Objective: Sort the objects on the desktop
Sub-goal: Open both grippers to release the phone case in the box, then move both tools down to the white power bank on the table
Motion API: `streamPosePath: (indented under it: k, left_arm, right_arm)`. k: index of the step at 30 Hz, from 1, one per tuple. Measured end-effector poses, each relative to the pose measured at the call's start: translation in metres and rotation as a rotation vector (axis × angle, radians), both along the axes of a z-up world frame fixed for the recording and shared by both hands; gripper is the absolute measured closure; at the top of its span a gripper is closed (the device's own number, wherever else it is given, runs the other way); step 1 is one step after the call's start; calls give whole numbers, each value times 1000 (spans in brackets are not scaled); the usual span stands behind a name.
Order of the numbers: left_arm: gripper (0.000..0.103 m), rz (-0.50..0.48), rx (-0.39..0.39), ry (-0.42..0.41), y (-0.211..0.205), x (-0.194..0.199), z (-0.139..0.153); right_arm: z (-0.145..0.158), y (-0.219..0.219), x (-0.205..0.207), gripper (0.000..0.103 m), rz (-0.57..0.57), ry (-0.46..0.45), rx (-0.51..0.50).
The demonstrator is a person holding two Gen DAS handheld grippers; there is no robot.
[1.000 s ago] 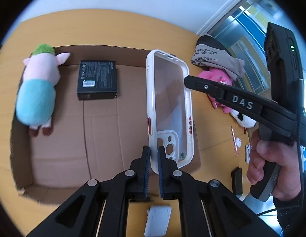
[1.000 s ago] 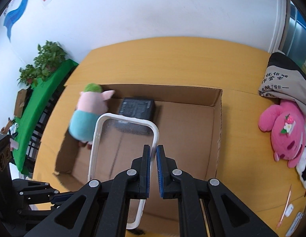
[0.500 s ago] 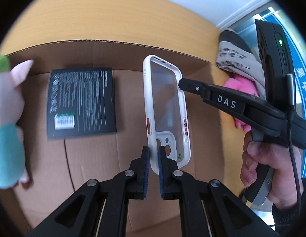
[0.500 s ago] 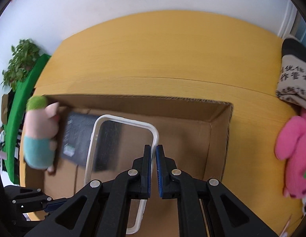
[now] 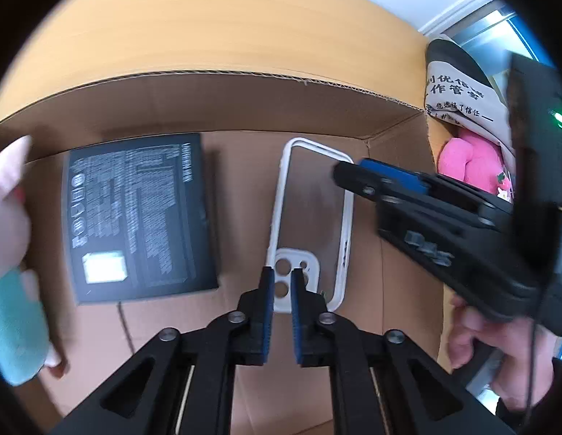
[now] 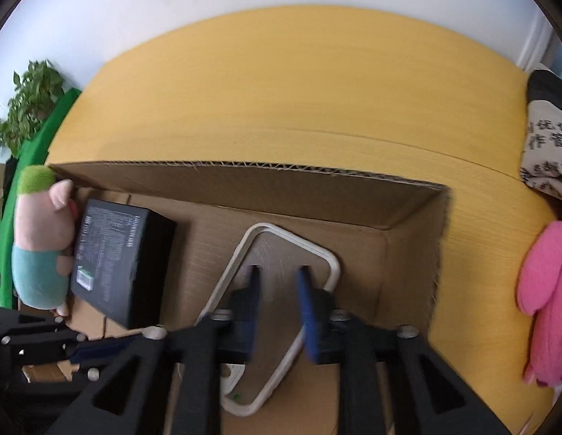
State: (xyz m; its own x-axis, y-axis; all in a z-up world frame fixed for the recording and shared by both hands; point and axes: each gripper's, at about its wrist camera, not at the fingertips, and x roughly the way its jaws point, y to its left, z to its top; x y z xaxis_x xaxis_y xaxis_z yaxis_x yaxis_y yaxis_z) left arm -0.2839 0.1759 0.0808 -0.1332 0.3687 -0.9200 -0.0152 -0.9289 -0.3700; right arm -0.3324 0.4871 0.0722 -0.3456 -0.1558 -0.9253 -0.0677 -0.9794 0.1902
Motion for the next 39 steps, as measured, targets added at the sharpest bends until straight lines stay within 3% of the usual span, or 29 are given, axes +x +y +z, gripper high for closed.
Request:
streamPosePath:
  k: [1,2,3,4,7,10,16,24,39]
  left_arm:
    - [80,-6,-3,22,-1,6,9]
    - [69,-12,-18,50,-2,14,20]
    - [58,-16,-39,80,-3,22,31]
    - [54,-18,-60,114,-4,33,43]
    - [41,-3,-95,218,-12,68,86]
    - [26,42,-93,317,-21,98,123]
    - [25,88,-131,401,-20,144,163]
    - [25,115,-63,436,-30,216,193]
    - [25,113,-42,509,-18,286,216]
  right_arm:
    - [9,0,6,63,-6,12,-7]
    - [19,0,14,56,-15,28,-10]
    - [32,-1,25,39,-28,47,-22]
    - [42,-1,34,25,-38,60,-36]
    - [78,-4,68,11,-70,108,-37]
    - [111,-11,115,9,-63,180,-6]
    - [156,-24,196,7,-83,219,15]
    - [176,-45,278,6,-59,238,26]
    - [208,-74,346,6,3,314,44]
